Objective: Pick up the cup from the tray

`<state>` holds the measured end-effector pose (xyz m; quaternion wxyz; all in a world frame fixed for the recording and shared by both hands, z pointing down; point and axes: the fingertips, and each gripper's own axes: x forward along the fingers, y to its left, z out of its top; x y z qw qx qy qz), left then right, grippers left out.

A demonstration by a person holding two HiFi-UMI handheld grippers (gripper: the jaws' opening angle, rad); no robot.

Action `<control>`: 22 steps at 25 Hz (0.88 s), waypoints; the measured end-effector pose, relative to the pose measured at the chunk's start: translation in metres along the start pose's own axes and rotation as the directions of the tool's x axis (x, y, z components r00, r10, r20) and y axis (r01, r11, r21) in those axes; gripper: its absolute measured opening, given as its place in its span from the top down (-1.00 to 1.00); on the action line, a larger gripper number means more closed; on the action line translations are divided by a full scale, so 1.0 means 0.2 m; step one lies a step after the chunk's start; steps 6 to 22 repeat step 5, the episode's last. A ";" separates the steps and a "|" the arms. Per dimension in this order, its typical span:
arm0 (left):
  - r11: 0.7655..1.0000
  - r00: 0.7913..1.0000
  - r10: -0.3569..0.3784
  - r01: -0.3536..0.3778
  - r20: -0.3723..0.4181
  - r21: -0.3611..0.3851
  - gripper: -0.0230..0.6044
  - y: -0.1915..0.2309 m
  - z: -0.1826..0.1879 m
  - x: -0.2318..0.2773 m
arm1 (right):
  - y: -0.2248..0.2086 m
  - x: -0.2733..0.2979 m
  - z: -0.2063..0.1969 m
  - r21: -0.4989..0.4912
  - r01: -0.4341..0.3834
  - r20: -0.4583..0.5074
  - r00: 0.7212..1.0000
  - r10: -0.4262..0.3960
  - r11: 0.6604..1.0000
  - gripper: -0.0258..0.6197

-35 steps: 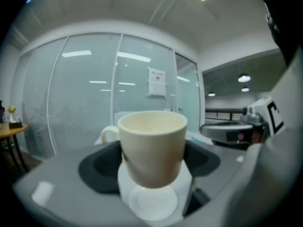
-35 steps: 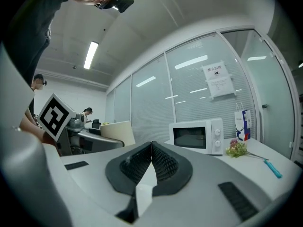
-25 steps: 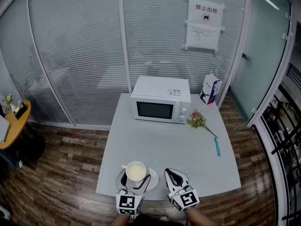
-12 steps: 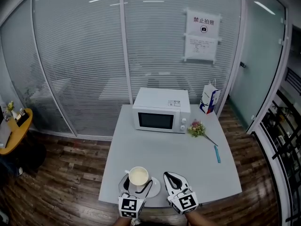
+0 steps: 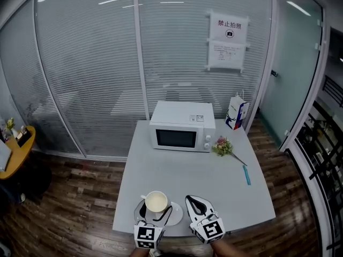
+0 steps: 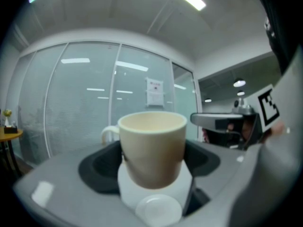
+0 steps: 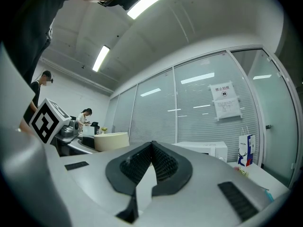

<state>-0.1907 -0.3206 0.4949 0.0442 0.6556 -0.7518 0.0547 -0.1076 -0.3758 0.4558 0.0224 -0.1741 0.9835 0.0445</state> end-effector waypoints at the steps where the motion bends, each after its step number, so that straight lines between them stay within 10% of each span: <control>1: 1.000 1.000 0.000 0.000 0.000 -0.001 -0.37 0.00 0.00 0.00 | 0.00 0.00 0.00 -0.001 0.000 0.000 1.000 0.000 1.000 0.91; 22: 1.000 1.000 -0.001 0.001 -0.003 -0.003 -0.37 0.01 -0.02 -0.01 | 0.02 0.00 0.00 -0.004 -0.002 -0.005 1.000 0.001 1.000 0.91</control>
